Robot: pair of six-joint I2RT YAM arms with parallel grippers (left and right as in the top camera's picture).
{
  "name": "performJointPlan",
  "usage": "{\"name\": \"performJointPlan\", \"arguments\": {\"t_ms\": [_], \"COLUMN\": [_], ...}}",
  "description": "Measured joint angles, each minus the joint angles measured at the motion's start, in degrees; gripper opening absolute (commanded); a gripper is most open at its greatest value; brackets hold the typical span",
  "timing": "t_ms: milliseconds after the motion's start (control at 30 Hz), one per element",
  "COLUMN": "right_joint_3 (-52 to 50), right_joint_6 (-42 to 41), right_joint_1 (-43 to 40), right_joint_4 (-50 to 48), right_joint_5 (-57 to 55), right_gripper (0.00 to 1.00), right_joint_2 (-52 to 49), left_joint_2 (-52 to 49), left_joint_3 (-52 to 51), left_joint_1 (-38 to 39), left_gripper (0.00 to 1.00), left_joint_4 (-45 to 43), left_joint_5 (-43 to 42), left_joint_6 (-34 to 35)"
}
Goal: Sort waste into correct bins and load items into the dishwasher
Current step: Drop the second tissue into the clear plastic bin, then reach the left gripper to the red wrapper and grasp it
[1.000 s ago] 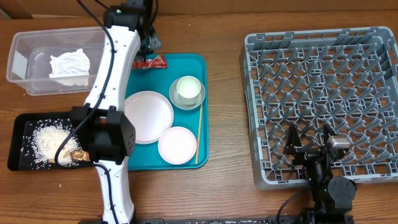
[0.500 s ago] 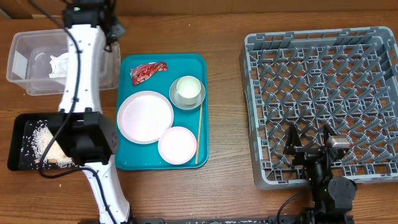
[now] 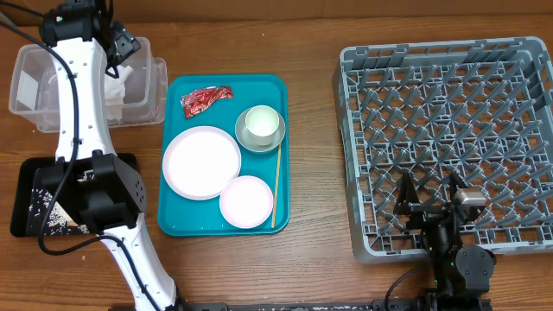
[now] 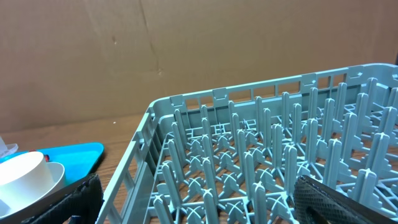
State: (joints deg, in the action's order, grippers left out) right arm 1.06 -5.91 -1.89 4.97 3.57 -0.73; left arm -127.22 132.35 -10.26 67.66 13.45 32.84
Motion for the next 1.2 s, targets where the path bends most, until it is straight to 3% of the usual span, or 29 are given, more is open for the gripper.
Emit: {"name": "performJointPlan", "arguments": {"t_ms": [300, 533, 700, 833, 1200], "right_joint_3": [0.0, 0.0, 0.0, 0.0, 0.0], "right_joint_6": [0.0, 0.02, 0.0, -0.02, 0.0], "right_joint_1": [0.0, -0.02, 0.0, -0.02, -0.02], "right_joint_4": [0.0, 0.0, 0.0, 0.0, -0.04], "right_joint_5": [0.0, 0.0, 0.02, 0.0, 0.0], "right_gripper": [1.0, 1.0, 1.0, 1.0, 1.0], "right_joint_2": [0.0, 0.0, 0.0, 0.0, 0.0], "left_joint_2": [0.0, 0.0, 0.0, 0.0, 0.0], "left_joint_3": [-4.22, -12.26, -14.71, -15.23, -19.63], "left_joint_1": [1.27, 8.9, 15.21, 19.17, 19.58], "left_gripper": [0.93, 0.95, 0.93, 0.98, 1.0], "left_joint_4": [1.27, -3.13, -9.51, -14.93, -18.47], "left_joint_5": [-13.4, -20.26, -17.77, -11.17, -6.14], "left_joint_6": [0.0, -4.55, -9.01, -13.31, -27.45]}}
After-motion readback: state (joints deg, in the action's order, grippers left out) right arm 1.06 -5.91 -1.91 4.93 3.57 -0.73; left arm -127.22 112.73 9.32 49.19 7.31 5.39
